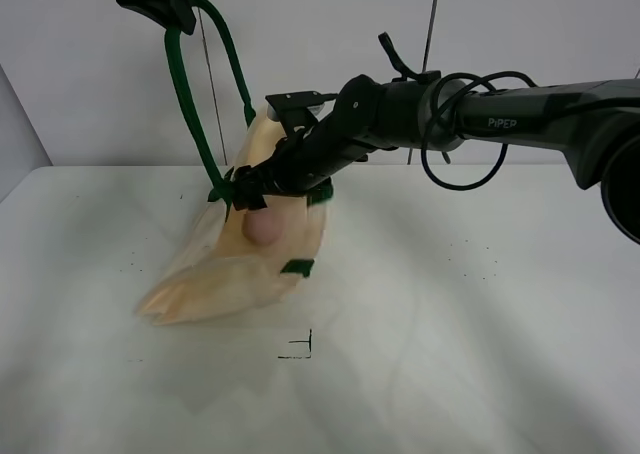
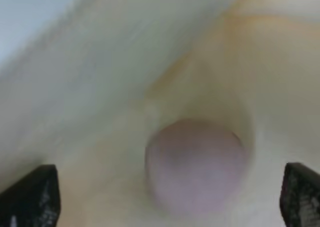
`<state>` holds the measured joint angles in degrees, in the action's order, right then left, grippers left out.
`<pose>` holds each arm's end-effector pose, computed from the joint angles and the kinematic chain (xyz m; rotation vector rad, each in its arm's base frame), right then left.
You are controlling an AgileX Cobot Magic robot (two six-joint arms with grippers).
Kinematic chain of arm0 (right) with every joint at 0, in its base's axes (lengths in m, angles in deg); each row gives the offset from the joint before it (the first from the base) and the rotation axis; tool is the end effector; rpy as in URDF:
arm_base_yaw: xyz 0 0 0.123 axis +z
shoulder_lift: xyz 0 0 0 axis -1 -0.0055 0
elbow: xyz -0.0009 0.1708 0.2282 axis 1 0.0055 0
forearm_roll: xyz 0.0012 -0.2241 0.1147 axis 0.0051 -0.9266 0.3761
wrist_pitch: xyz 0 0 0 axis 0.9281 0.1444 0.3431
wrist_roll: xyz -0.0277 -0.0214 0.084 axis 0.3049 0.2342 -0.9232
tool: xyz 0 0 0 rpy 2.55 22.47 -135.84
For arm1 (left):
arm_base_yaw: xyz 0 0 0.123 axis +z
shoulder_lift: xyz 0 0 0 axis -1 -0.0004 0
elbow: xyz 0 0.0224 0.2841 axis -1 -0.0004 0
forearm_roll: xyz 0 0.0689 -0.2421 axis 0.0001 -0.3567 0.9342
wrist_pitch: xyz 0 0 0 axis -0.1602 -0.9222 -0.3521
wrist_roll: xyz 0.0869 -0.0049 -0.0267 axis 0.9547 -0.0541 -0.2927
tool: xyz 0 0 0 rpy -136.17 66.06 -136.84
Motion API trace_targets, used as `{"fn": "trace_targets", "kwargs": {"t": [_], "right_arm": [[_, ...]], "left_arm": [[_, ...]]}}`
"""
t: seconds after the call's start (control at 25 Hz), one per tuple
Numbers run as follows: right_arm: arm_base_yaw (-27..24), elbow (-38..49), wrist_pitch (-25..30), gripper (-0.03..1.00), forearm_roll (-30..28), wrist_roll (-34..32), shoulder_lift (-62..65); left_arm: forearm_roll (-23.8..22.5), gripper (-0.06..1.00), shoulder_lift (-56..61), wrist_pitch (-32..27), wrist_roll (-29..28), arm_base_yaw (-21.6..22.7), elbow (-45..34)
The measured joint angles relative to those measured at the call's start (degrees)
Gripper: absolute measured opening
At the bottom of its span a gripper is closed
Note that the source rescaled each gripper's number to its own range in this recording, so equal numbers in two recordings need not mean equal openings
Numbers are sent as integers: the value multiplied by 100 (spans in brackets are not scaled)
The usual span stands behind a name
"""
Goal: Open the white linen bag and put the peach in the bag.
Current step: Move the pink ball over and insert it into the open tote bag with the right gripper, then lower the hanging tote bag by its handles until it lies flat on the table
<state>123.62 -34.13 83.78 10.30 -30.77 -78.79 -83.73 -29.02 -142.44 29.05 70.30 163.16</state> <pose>0.3946 0.2929 0.1946 -0.7753 2.3136 0.5950 0.3833 -0.1324 0.4384 0.2046 2.3345 -0.1885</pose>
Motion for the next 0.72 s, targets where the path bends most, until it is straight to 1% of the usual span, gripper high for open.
{"fn": "trace_targets", "kwargs": {"t": [0.08,0.16,0.28,0.4,0.52,0.6,0.72], "right_arm": [[-50,-83,459,99,-111,-140,0],[-131,-250,1035,100,-358,-453,0],[-275,-630,1973,100,-1035,-1173,0],[-422,-1042,2755,100,-1994,-2029,5],[-631,-1296,3104,100,-2675,-2578,11],[-822,-1321,3173,100,-2813,-2725,22],[-1217,-1332,3270,100,-2860,-2766,22]], "left_arm": [[16,0,0,0,0,0,0],[10,0,0,0,0,0,0],[10,0,0,0,0,0,-5],[14,0,0,0,0,0,-5],[14,0,0,0,0,0,-5],[14,0,0,0,0,0,-5],[14,0,0,0,0,0,-5]]}}
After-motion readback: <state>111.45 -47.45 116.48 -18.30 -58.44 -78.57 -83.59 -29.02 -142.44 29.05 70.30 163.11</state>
